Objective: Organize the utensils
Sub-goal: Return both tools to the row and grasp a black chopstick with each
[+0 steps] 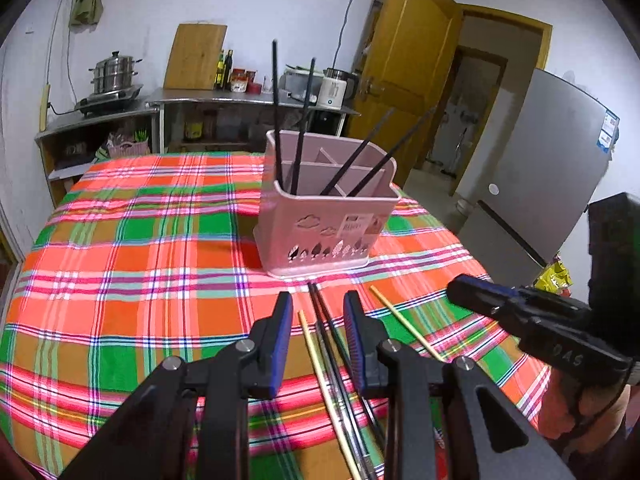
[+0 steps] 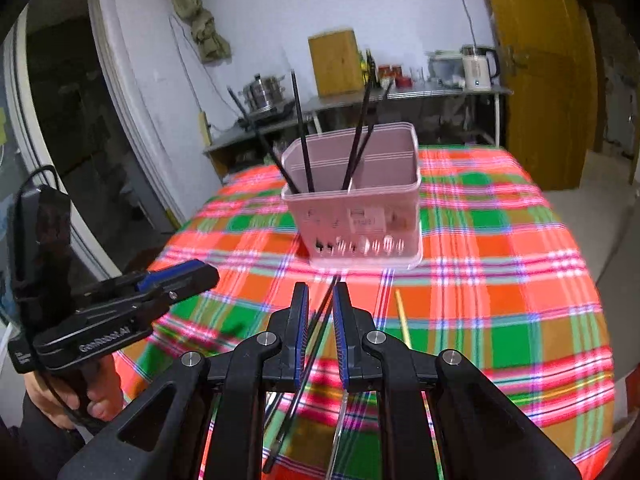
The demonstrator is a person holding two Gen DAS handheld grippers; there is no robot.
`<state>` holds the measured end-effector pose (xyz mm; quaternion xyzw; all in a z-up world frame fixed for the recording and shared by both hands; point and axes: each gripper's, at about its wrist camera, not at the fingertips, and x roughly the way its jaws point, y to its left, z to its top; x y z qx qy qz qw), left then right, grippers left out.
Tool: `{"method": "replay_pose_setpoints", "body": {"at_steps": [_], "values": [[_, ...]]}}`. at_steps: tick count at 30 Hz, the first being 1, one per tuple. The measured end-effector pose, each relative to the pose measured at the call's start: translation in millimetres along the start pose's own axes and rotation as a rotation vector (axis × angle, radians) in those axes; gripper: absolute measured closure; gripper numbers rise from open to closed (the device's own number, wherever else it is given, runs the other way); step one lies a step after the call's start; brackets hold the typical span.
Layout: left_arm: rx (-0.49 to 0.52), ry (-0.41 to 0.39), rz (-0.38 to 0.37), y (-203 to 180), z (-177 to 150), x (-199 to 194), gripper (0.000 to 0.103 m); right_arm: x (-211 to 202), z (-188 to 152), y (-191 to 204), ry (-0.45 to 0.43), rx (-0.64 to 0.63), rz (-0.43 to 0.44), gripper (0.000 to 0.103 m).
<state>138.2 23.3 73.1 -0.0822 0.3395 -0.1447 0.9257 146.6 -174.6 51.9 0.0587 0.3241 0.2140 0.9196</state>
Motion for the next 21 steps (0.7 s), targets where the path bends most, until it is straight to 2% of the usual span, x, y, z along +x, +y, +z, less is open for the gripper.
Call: {"method": "replay_pose_setpoints", "body": {"at_steps": [13,21], "values": [[-0.046,0.041,0.009,28,-7,22,0.076,88,-27,-6,0.212,0.027,0.007,0.09],[-0.07,0.055,0.013,42,-6,31,0.076,115,-31,3,0.259,0.005,0.003,0.091]]}}
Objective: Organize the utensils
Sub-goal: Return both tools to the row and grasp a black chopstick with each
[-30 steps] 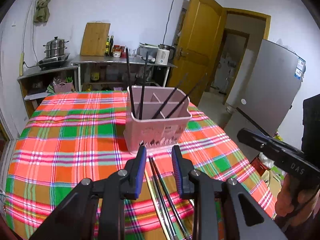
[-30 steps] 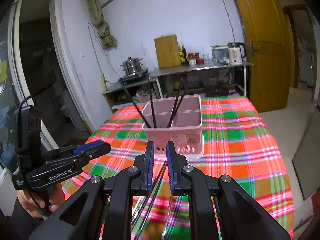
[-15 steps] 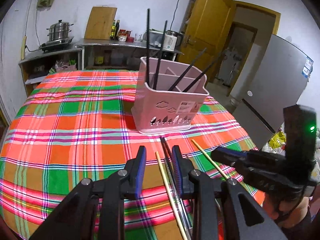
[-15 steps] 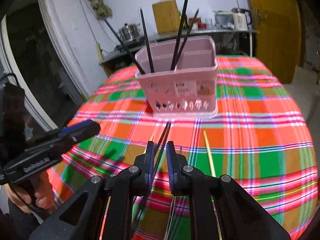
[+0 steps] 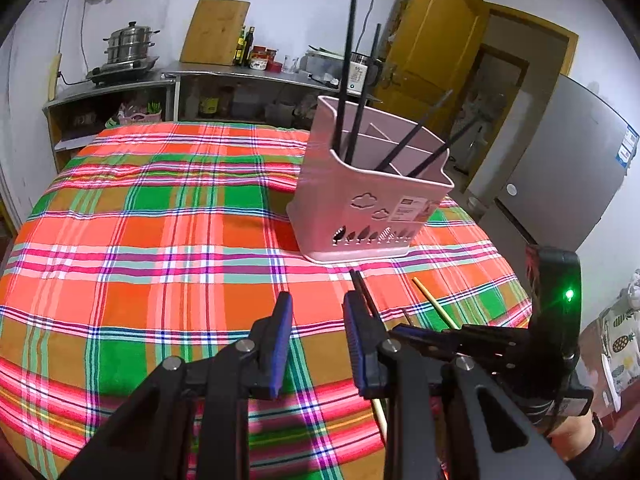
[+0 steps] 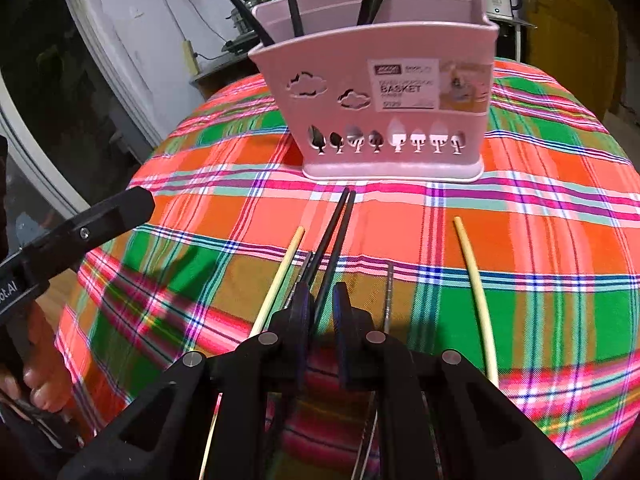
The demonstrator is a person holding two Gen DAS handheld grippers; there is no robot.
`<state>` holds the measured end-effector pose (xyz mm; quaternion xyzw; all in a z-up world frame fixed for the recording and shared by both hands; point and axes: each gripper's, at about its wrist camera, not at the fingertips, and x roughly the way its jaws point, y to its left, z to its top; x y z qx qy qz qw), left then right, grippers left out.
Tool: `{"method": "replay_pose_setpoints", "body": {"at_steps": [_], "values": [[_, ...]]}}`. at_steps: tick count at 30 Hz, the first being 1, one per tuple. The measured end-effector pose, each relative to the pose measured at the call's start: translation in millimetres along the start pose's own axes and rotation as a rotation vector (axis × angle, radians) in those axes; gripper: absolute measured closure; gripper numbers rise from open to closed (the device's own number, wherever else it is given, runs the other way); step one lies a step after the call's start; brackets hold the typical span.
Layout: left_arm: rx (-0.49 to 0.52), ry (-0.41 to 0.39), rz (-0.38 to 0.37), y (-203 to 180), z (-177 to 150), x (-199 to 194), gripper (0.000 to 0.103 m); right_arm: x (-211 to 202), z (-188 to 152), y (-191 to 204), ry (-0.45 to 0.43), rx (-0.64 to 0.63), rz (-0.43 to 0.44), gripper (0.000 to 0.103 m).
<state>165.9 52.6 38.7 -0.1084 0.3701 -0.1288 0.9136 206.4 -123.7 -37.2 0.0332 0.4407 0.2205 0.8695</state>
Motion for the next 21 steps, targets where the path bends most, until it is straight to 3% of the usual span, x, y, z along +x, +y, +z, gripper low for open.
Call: {"method": "replay_pose_setpoints", "body": {"at_steps": [9,15,21], "values": [[0.017,0.04,-0.023,-9,4,20,0.076,3,1,-5,-0.004,-0.014,-0.039,0.094],[0.049,0.116,-0.057,-30,6,54,0.076,-8,-3,-22,-0.017,0.016,-0.045,0.095],[0.077,0.194,-0.033,-43,3,91,0.076,-16,-5,-38,-0.027,0.04,-0.041,0.095]]}}
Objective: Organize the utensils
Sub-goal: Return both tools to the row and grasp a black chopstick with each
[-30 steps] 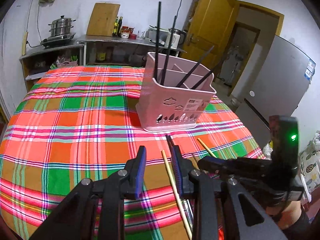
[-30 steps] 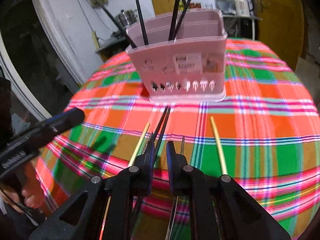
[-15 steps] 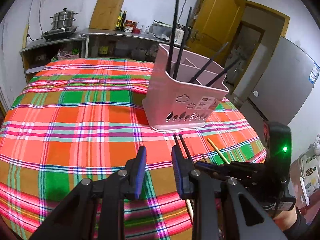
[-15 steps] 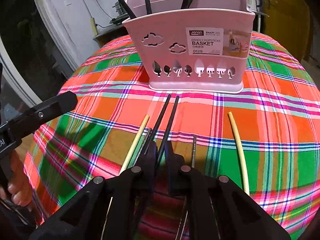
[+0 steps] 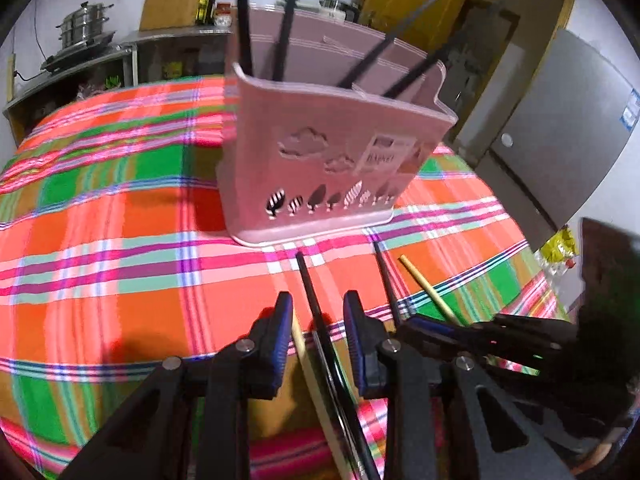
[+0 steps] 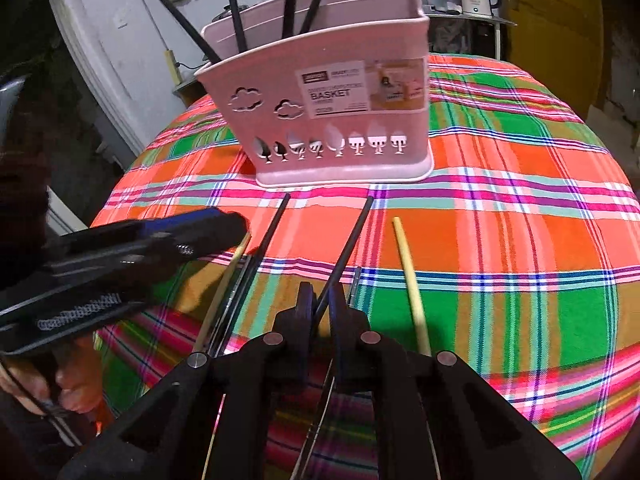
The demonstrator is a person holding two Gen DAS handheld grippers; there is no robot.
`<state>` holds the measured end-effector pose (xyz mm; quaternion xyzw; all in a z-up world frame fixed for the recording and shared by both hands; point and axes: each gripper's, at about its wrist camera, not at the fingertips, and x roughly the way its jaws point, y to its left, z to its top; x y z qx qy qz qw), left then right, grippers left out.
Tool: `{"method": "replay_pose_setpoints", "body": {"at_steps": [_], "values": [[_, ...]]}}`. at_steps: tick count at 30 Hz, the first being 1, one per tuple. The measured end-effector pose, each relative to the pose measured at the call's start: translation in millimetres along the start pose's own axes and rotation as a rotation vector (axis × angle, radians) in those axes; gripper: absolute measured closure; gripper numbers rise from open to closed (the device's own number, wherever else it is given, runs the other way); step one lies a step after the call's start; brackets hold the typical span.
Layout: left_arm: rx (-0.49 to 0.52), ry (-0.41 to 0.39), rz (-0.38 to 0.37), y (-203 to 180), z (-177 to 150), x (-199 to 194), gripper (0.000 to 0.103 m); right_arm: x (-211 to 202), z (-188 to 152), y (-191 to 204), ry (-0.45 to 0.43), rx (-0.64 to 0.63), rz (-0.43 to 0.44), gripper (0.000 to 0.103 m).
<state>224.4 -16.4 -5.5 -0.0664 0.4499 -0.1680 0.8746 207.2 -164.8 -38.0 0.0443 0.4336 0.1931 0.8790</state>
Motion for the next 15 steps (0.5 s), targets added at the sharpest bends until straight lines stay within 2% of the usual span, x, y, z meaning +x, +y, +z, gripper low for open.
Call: {"method": "replay_pose_setpoints", "body": {"at_steps": [5,10,15], "values": [[0.024,0.021,0.023,-8,-2,14,0.076,-2,-1,-5,-0.004,0.007,0.011,0.095],[0.077,0.019,0.083,-17,-3,18,0.092,-2,1,-11,-0.007,0.026,0.021,0.095],[0.062,0.014,0.089,-10,-2,14,0.095,1,3,-10,-0.006,0.033,0.018,0.095]]}}
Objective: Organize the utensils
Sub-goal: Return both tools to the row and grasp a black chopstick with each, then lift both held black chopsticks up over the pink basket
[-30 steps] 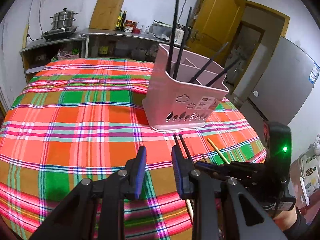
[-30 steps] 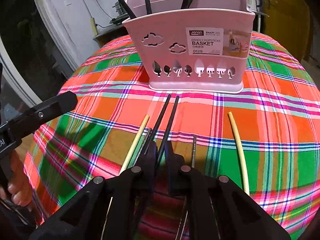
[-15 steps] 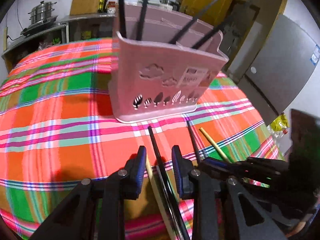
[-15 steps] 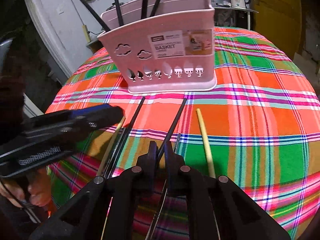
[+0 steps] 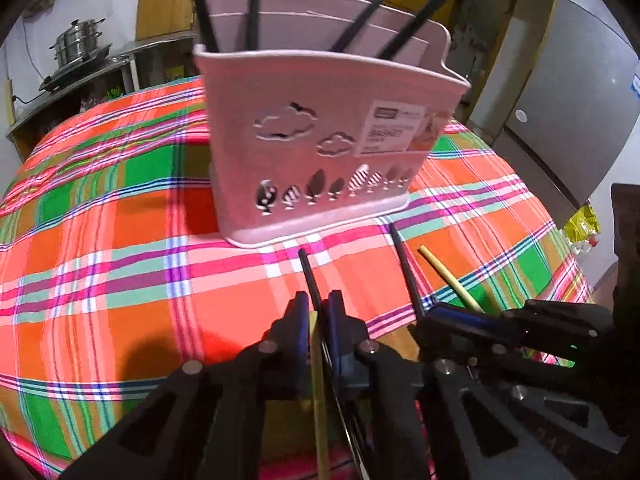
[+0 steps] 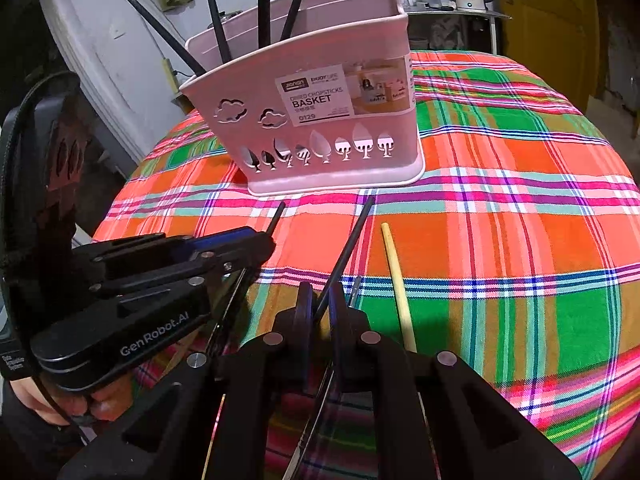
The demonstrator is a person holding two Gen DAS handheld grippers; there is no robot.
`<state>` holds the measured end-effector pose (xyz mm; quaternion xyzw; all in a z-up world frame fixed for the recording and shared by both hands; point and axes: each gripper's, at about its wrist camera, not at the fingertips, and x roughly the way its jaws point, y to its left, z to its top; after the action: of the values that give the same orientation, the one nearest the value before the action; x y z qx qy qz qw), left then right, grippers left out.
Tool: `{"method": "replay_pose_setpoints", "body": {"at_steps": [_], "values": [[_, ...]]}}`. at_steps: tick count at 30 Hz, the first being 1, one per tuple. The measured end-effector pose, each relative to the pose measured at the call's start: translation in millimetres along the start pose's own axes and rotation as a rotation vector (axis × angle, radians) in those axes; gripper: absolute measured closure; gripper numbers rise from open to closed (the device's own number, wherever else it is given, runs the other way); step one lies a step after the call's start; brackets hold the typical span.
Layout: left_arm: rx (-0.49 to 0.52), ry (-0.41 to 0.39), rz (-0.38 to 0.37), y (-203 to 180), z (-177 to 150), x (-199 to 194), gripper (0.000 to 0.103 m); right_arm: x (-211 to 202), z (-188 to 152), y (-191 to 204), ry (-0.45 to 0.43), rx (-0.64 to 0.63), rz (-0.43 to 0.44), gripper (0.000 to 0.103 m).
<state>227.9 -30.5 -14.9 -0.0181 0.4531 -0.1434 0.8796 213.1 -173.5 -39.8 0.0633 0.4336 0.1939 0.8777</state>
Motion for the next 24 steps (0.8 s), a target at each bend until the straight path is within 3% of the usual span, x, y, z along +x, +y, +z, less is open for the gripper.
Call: {"method": "replay_pose_setpoints", "body": {"at_steps": [8,10,14,16,20,24], "values": [[-0.075,-0.02,0.022,40,-1,-16,0.098,5,4,4,0.008,-0.006,-0.015,0.095],[-0.093,-0.026,-0.023,45,0,-19,0.098,6,5,4,0.009,-0.005,-0.017,0.094],[-0.07,-0.039,-0.045,33,6,-21,0.097,7,5,4,0.011,-0.003,-0.018,0.094],[-0.056,-0.028,-0.05,25,10,-17,0.091,6,6,3,0.012,-0.003,-0.017,0.094],[-0.029,0.035,-0.025,13,12,4,0.086,6,6,3,0.011,-0.002,-0.017,0.094],[-0.004,0.031,0.001,5,10,8,0.086,6,6,2,0.011,-0.003,-0.016,0.094]]}}
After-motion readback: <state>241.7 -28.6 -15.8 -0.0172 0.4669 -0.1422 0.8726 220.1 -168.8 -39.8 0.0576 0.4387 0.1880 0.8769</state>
